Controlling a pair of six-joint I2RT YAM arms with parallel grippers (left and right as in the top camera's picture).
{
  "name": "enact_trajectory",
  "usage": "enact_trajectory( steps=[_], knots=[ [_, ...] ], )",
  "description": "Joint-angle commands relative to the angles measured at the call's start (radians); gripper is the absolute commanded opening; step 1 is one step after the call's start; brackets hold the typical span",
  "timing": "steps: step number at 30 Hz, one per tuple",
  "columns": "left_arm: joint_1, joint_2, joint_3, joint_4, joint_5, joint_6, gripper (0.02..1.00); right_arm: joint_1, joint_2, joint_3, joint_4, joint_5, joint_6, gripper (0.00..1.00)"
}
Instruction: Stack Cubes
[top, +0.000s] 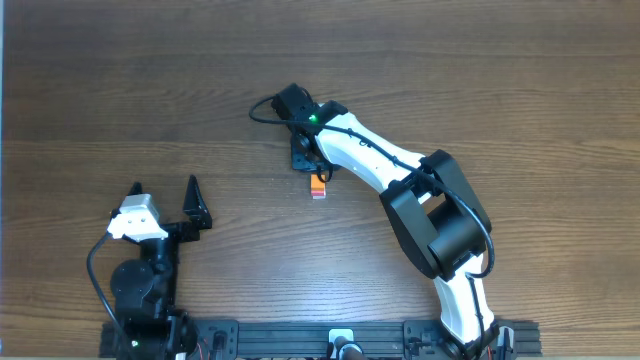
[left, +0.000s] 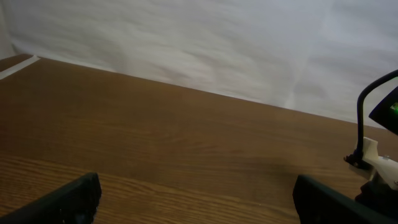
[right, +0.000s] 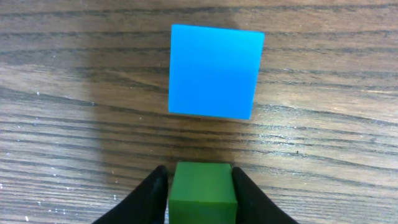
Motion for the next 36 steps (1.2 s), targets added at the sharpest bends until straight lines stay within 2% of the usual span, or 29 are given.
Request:
enact_trajectory(
  steps=[1,18,36],
  knots=[
    [0.005,-0.007,-0.010,0.003,0.003,0.012,1.000,-0.007,0.010,0.021,0.003,0.013,-0.004,0.283],
    [0.005,-0.007,-0.010,0.003,0.003,0.012,1.000,-0.013,0.010,0.048,-0.030,0.017,-0.016,0.009],
    [0.005,-0.007,-0.010,0.003,0.003,0.012,0.998,-0.013,-0.046,0.269,-0.311,0.032,-0.019,0.009]
  ],
)
